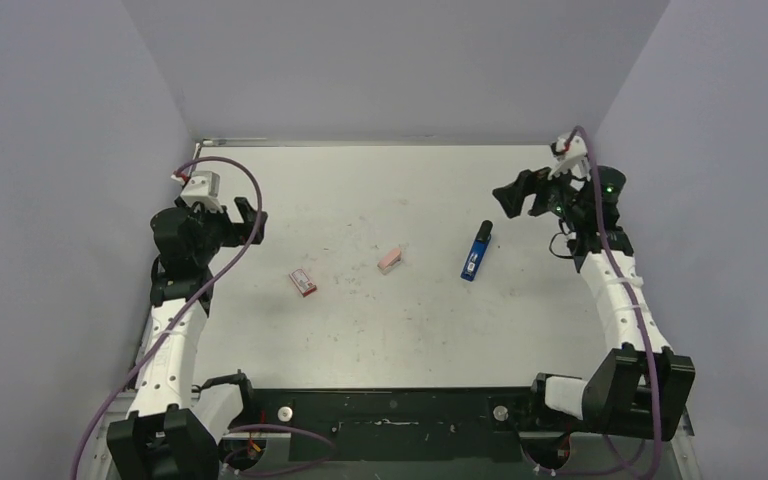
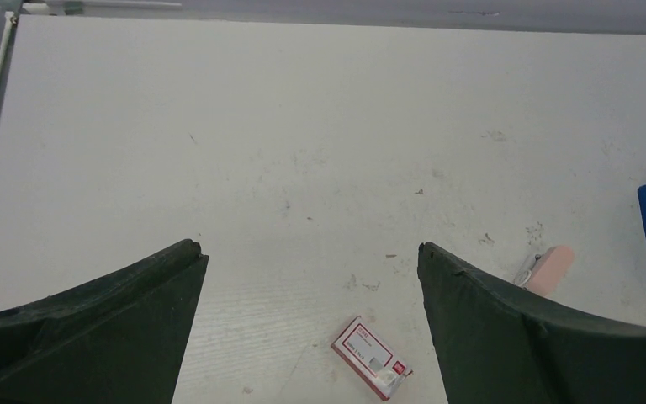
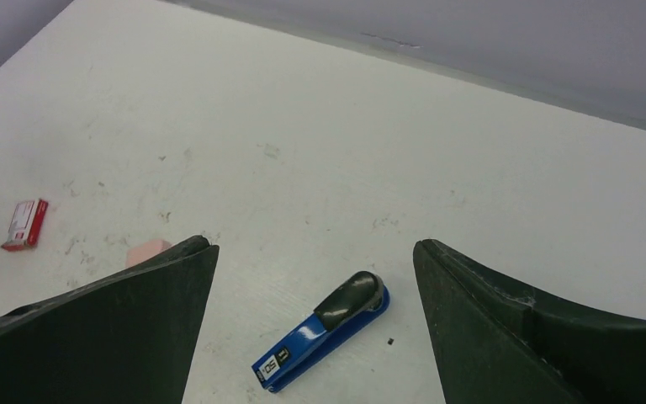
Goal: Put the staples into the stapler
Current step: Move the staple box to the center of the board.
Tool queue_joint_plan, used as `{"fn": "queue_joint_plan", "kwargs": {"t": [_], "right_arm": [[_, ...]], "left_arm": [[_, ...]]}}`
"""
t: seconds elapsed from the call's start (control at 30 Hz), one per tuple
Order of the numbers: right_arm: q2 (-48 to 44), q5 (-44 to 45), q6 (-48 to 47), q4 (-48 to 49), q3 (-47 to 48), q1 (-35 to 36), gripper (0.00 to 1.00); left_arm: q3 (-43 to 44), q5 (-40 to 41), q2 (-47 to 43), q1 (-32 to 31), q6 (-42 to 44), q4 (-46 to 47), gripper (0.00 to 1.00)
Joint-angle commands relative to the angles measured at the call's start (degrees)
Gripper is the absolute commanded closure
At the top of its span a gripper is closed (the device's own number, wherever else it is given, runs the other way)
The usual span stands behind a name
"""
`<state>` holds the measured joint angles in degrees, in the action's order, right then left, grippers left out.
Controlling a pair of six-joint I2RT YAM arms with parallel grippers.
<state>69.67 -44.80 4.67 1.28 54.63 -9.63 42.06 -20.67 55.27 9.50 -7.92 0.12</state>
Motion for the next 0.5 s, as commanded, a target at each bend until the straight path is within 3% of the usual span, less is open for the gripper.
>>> {"fn": "queue_joint_plan", "kwargs": {"t": [0.0,0.23,0.47], "right_arm": [[3.35,5.18,-14.10,-8.93,5.36,10.39,0.10],[9.89,7.36,-28.80,-17.56,5.75,23.86,0.10],[15.73,8.86,-31.92,-18.35,3.96,31.44,0.10]], "left_arm": [[3.46,-6.59,2.34,0.13,5.74,-3.56,0.03],[4.43,-9.12,7.25,-5.74,18.11,-12.28,0.03],[8.52,-7.37,16.18,-13.57,26.01,-19.19,0.03]]}}
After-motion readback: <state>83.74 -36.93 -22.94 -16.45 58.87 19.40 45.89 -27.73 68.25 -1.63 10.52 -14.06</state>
